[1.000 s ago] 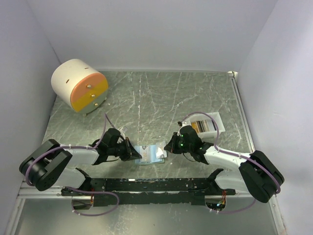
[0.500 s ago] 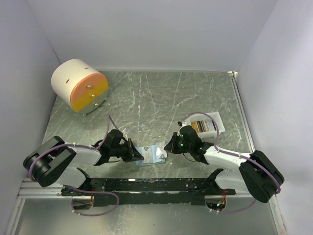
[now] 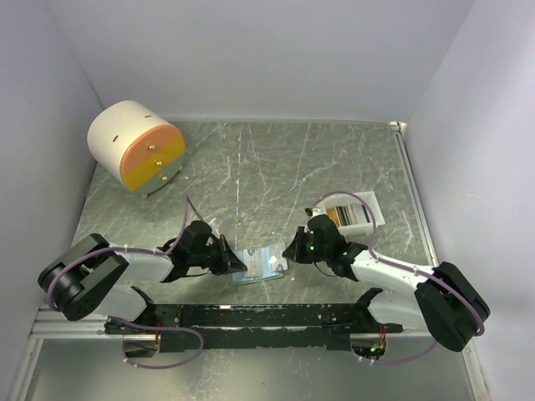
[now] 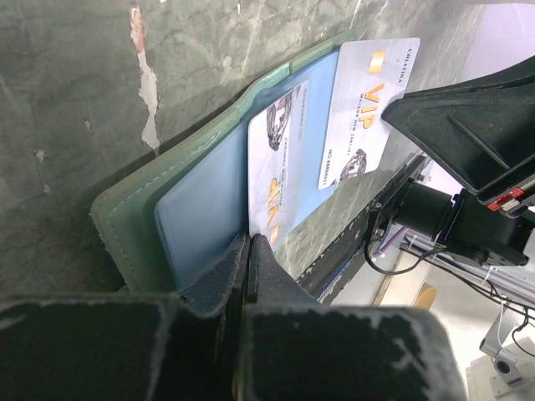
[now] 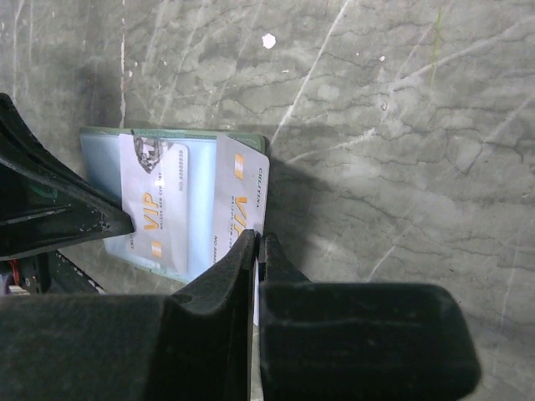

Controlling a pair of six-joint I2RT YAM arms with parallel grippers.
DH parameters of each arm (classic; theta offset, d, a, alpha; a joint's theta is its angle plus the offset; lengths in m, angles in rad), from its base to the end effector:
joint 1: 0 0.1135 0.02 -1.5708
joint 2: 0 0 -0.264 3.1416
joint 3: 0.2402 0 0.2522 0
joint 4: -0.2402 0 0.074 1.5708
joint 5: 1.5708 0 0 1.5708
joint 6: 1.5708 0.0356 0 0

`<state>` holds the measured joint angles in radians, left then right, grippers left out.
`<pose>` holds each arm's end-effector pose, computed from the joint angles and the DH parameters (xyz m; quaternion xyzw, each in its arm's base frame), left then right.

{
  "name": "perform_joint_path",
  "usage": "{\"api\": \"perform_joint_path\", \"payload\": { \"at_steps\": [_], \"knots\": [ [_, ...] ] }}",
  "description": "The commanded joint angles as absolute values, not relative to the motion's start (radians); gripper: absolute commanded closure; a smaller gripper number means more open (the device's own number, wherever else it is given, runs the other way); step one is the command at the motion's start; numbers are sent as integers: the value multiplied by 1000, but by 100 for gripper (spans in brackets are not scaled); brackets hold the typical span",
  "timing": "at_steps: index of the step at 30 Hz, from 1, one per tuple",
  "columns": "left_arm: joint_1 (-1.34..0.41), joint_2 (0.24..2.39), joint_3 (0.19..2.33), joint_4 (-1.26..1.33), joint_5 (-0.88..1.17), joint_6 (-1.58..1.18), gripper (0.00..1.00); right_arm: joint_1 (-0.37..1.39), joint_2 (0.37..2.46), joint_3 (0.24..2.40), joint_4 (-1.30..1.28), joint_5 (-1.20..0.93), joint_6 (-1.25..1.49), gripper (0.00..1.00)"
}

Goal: Put the credit cards into the card holder
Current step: Insert the credit card into the card holder.

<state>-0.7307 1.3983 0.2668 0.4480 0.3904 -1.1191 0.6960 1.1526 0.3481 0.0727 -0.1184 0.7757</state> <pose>0.1519 -0.1543 0.1099 -0.0893 0.8855 -0.4417 0.1136 0.1563 0.1361 0.1468 0.0122 0.9119 0.3130 0.2651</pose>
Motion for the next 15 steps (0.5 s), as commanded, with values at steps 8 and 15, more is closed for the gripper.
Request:
{"api": "perform_joint_path", "payload": {
  "at_steps": [8, 15],
  "knots": [
    [-787, 1433, 333, 419, 371, -1092, 71, 703, 1146, 321, 9, -88, 765, 100],
    [-787, 1293, 393, 152, 249, -1037, 50, 703, 1040, 385, -146, -16, 747, 100]
  ]
}}
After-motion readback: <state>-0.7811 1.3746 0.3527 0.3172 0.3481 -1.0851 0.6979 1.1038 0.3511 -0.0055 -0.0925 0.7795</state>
